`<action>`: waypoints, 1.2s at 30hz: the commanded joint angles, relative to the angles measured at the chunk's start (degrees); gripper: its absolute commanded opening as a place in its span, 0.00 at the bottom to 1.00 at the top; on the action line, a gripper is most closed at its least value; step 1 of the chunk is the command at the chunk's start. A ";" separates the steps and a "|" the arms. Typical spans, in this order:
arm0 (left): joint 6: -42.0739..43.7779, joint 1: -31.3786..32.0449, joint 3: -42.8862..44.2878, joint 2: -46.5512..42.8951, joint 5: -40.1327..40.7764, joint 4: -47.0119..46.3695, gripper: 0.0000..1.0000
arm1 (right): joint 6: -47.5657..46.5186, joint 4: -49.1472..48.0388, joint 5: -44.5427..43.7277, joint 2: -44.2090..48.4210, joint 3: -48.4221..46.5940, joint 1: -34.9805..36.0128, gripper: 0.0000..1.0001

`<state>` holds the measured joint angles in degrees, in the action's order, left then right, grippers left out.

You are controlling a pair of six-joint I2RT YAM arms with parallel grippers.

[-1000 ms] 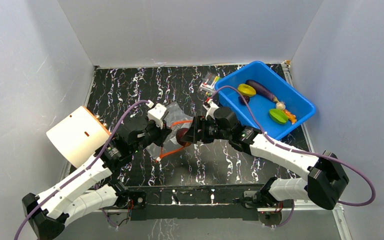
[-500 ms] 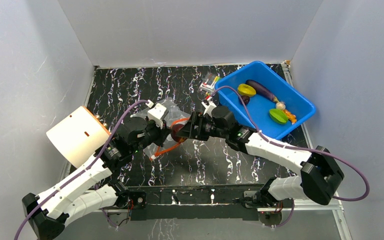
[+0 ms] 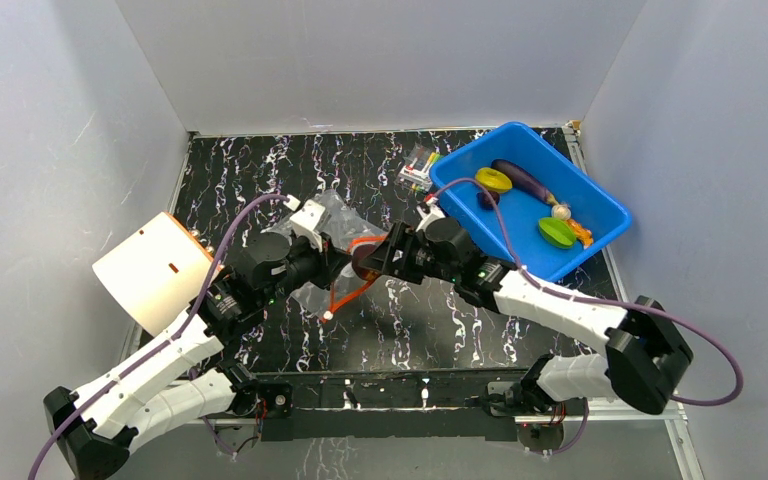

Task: Place the food in the zip-top bag and seal the zipper
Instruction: Place the fake vegetable in the zipper food storage bag.

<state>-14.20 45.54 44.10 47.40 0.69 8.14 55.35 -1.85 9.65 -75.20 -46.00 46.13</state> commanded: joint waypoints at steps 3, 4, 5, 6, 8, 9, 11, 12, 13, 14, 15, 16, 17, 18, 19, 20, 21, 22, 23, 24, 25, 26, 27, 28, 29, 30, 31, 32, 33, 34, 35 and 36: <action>-4.45 -0.19 0.55 -0.53 -1.06 -3.37 0.00 | 2.44 -4.32 -6.22 8.98 5.01 0.28 0.50; -4.97 -0.19 0.17 -0.59 -1.28 -4.17 0.00 | 2.54 -4.80 -6.72 9.88 5.52 0.28 0.50; -5.51 -0.19 -0.34 -0.63 -1.30 -4.98 0.00 | 2.73 -5.30 -7.16 10.50 5.90 0.32 0.50; -6.10 -0.20 -0.71 -0.59 -1.37 -5.68 0.00 | 2.85 -5.55 -7.45 11.11 6.06 0.28 0.50; -7.57 -0.19 -0.66 -0.25 -2.03 -6.51 0.00 | 3.00 -5.94 -7.65 11.66 5.97 0.36 0.50; -8.20 -0.23 -0.66 0.12 -2.77 -6.97 0.00 | 2.94 -6.07 -7.71 11.65 5.88 0.36 0.50; -9.36 -0.18 -0.63 0.69 -3.89 -7.91 0.00 | 2.73 -6.24 -7.51 11.25 5.56 0.37 0.50; -10.06 -0.19 -0.67 0.93 -4.15 -8.16 0.00 | 2.59 -6.22 -7.25 10.89 5.30 0.37 0.50; -10.45 -0.19 -0.75 1.14 -4.35 -8.29 0.00 | 2.49 -6.24 -6.83 10.40 5.00 0.37 0.51; -10.82 -0.23 -0.89 1.31 -4.45 -8.31 0.00 | 2.55 -6.38 -6.32 9.96 4.77 0.35 0.51; -11.28 -0.18 -1.00 1.31 -4.47 -8.38 0.00 | 2.63 -6.73 -5.78 9.45 4.63 0.44 0.52; -11.67 -0.21 -1.25 1.42 -4.61 -8.47 0.00 | 2.76 -7.22 -5.37 9.05 4.61 0.50 0.53; -11.99 -0.19 -1.39 1.45 -4.86 -8.57 0.00 | 2.93 -7.69 -5.13 8.69 4.60 0.54 0.54; -12.14 -0.19 -1.39 1.59 -5.16 -8.66 0.00 | 3.14 -7.88 -5.11 8.35 4.54 0.62 0.55; -12.24 -0.19 -1.49 1.66 -5.44 -8.73 0.00 | 3.18 -7.80 -5.27 7.93 4.33 0.63 0.56; -12.26 -0.20 -1.59 1.72 -5.45 -8.75 0.00 | 3.12 -7.39 -5.41 7.62 3.93 0.63 0.58; -12.26 -0.19 -1.61 1.81 -5.18 -8.76 0.00 | 3.05 -7.11 -5.48 7.40 3.64 0.63 0.63; -12.19 -0.19 -1.70 1.97 -4.86 -8.64 0.00 | 2.93 -6.89 -5.44 7.30 3.36 0.69 0.67; -12.10 -0.19 -1.66 1.97 -4.44 -8.52 0.00 | 2.92 -6.84 -5.31 7.39 3.21 0.71 0.71; -12.02 -0.19 -1.65 1.93 -4.01 -8.33 0.00 | 2.92 -6.83 -5.25 7.48 3.24 0.72 0.74; -11.92 -0.19 -1.80 1.92 -3.62 -8.20 0.00 | 3.03 -6.65 -5.36 7.62 3.28 0.72 0.76; -11.87 -0.19 -1.90 1.76 -3.26 -8.15 0.00 | 3.27 -6.33 -5.54 7.78 3.28 0.72 0.77; -11.83 -0.20 -1.91 1.69 -2.93 -8.16 0.00 | 3.35 -6.03 -5.60 7.98 3.24 0.72 0.77; -11.82 -0.21 -1.86 1.65 -2.63 -8.02 0.00 | 3.28 -5.77 -5.56 8.15 3.26 0.72 0.78; -11.87 -0.19 -1.66 1.83 -2.47 -7.58 0.00 | 3.25 -5.60 -5.37 8.37 3.21 0.72 0.79; -11.76 -0.20 -1.38 1.91 -2.43 -7.20 0.00 | 3.06 -5.36 -5.09 8.51 3.20 0.69 0.81; -11.66 -0.20 -1.11 2.15 -2.25 -6.83 0.00 | 2.80 -4.99 -4.93 8.69 3.01 0.71 0.83; -11.56 -0.19 -0.97 2.31 -1.93 -6.45 0.00 | 2.75 -4.40 -4.81 8.79 2.80 0.72 0.84; -11.37 -0.19 -0.88 2.42 -1.52 -6.21 0.00 | 2.62 -3.79 -4.79 8.96 2.62 0.69 0.84; -11.24 -0.19 -0.82 2.46 -1.12 -6.05 0.00 | 2.41 -3.37 -4.75 9.17 2.46 0.71 0.84; -10.94 -0.19 -0.82 2.46 -0.71 -5.91 0.00 | 2.20 -2.94 -4.74 9.43 2.27 0.72 0.83; -10.68 -0.25 -0.82 2.51 -0.22 -5.74 0.00 | 1.93 -2.41 -4.53 9.66 2.02 0.72 0.82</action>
<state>-25.71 45.54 42.94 50.00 -1.65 1.98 58.52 -3.97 4.73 -67.85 -40.16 46.50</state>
